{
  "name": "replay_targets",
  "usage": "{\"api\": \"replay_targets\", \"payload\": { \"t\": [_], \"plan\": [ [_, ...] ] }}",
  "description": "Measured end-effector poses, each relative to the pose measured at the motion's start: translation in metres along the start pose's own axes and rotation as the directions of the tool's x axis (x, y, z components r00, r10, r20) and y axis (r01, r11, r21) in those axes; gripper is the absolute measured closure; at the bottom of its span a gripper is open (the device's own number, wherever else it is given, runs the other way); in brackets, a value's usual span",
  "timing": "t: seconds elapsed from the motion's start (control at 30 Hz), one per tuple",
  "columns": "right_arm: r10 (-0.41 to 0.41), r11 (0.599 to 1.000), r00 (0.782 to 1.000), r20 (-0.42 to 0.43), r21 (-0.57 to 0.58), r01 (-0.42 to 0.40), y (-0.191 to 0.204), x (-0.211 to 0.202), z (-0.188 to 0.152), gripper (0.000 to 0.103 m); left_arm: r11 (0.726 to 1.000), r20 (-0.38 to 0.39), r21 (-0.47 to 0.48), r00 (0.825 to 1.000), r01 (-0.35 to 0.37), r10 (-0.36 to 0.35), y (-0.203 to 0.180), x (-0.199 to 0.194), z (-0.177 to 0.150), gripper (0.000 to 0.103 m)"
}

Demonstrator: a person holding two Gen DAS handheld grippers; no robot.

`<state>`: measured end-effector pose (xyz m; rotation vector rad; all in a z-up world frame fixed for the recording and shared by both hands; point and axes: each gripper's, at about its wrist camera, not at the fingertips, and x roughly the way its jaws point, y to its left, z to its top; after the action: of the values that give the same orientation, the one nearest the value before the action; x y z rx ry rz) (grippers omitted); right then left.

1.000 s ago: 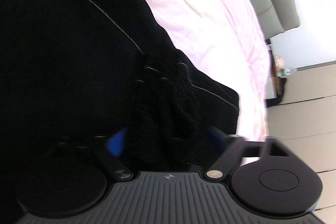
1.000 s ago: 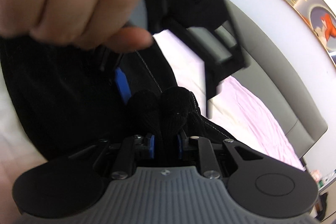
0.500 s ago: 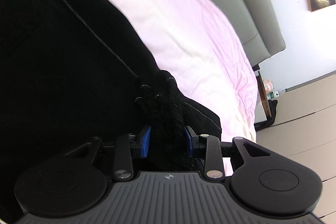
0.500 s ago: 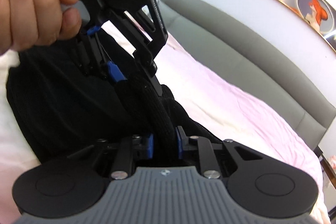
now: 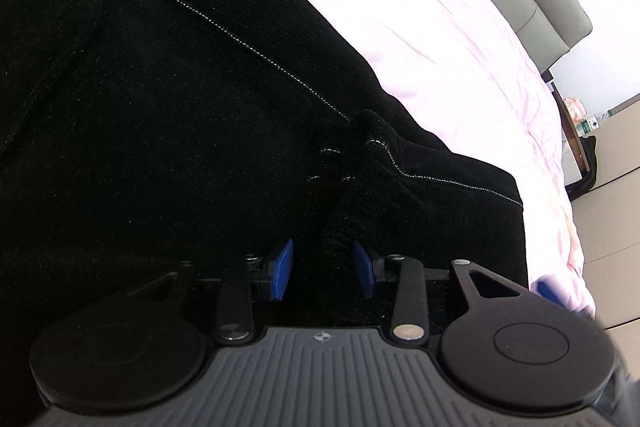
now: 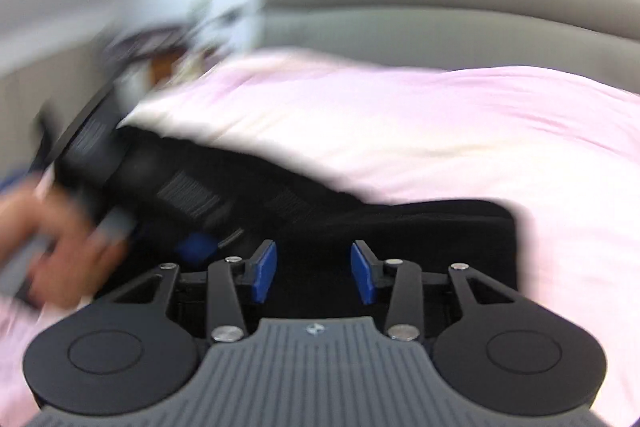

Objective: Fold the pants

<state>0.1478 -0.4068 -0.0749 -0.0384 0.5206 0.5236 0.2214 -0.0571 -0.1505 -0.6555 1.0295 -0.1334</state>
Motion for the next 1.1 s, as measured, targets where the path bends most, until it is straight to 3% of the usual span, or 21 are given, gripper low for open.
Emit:
{"api": "replay_targets", "payload": {
  "t": [0.1,0.13,0.2,0.23,0.33,0.37,0.43,0.47,0.53,0.63,0.73,0.77,0.83,0.87,0.97,1.03,1.1],
  "plan": [
    [-0.179,0.978,0.983,-0.041,0.103,0.182,-0.044,0.004,-0.001,0.075,1.0,0.008,0.011,1.0,-0.015,0.015,-0.003,0.0,-0.001,0.058],
    [-0.196,0.972,0.977,-0.087,0.116,0.205,-0.053,0.008,-0.006,0.075,1.0,0.009,0.014,1.0,-0.018,0.018,-0.005,0.002,-0.001,0.058],
    [-0.165,0.973,0.95,-0.266,0.112,0.201,-0.068,0.026,-0.026,0.074,1.0,0.006,0.012,1.0,-0.02,0.02,-0.009,0.008,0.0,0.056],
    [-0.162,0.977,0.945,-0.285,0.091,0.195,-0.067,0.027,-0.035,0.074,1.0,0.002,0.011,1.0,-0.022,0.022,-0.006,0.006,-0.001,0.056],
    [-0.159,0.977,0.947,-0.279,0.091,0.191,-0.061,0.019,-0.026,0.073,0.999,0.013,0.026,0.999,-0.037,0.036,-0.009,0.006,-0.003,0.055],
    [-0.17,0.976,0.959,-0.227,0.097,0.196,-0.06,0.012,-0.02,0.072,0.999,0.017,0.034,0.999,-0.041,0.04,-0.01,0.006,-0.004,0.055],
    [-0.107,0.983,0.984,-0.142,0.134,0.127,-0.06,0.007,-0.018,0.073,0.998,0.019,0.045,0.999,-0.042,0.041,-0.011,0.005,-0.004,0.054],
    [-0.09,0.986,0.982,-0.165,0.125,0.111,-0.055,0.006,-0.019,0.074,0.998,0.019,0.044,0.999,-0.039,0.038,-0.01,0.005,-0.004,0.054],
    [-0.113,0.991,0.959,-0.26,0.042,0.128,-0.033,0.002,-0.039,0.072,0.999,0.013,0.037,0.999,-0.036,0.035,-0.009,0.005,-0.004,0.052],
    [-0.167,0.986,0.959,-0.229,-0.033,0.164,-0.024,-0.001,-0.049,0.071,0.993,0.048,0.09,0.996,-0.08,0.076,-0.019,-0.001,-0.009,0.044],
    [-0.127,0.988,0.986,-0.111,0.075,0.136,-0.026,-0.015,-0.047,0.071,0.982,0.089,0.14,0.99,-0.124,0.113,-0.03,-0.01,-0.015,0.037],
    [-0.109,0.989,0.984,-0.143,0.082,0.122,-0.023,-0.012,-0.051,0.071,0.985,0.088,0.131,0.991,-0.115,0.104,-0.029,-0.013,-0.015,0.037],
    [-0.138,0.99,0.965,-0.221,-0.044,0.132,-0.006,0.004,-0.061,0.069,0.992,0.079,0.092,0.994,-0.087,0.08,-0.023,-0.02,-0.013,0.037],
    [-0.15,0.987,0.965,-0.215,-0.085,0.135,0.002,0.008,-0.06,0.068,0.994,0.083,0.074,0.994,-0.082,0.076,-0.019,-0.028,-0.013,0.037],
    [-0.126,0.992,0.973,-0.192,-0.019,0.125,0.002,-0.003,-0.057,0.063,0.995,0.135,0.059,0.988,-0.08,0.071,-0.002,-0.062,-0.011,0.036],
    [-0.099,0.995,0.979,-0.176,0.012,0.103,0.005,-0.014,-0.061,0.061,0.995,0.175,0.044,0.981,-0.087,0.078,0.017,-0.091,-0.011,0.032],
    [-0.125,0.992,0.98,-0.156,-0.011,0.125,0.013,-0.02,-0.062,0.062,0.996,0.221,0.009,0.971,-0.094,0.09,0.042,-0.121,-0.01,0.027]
  ]
}}
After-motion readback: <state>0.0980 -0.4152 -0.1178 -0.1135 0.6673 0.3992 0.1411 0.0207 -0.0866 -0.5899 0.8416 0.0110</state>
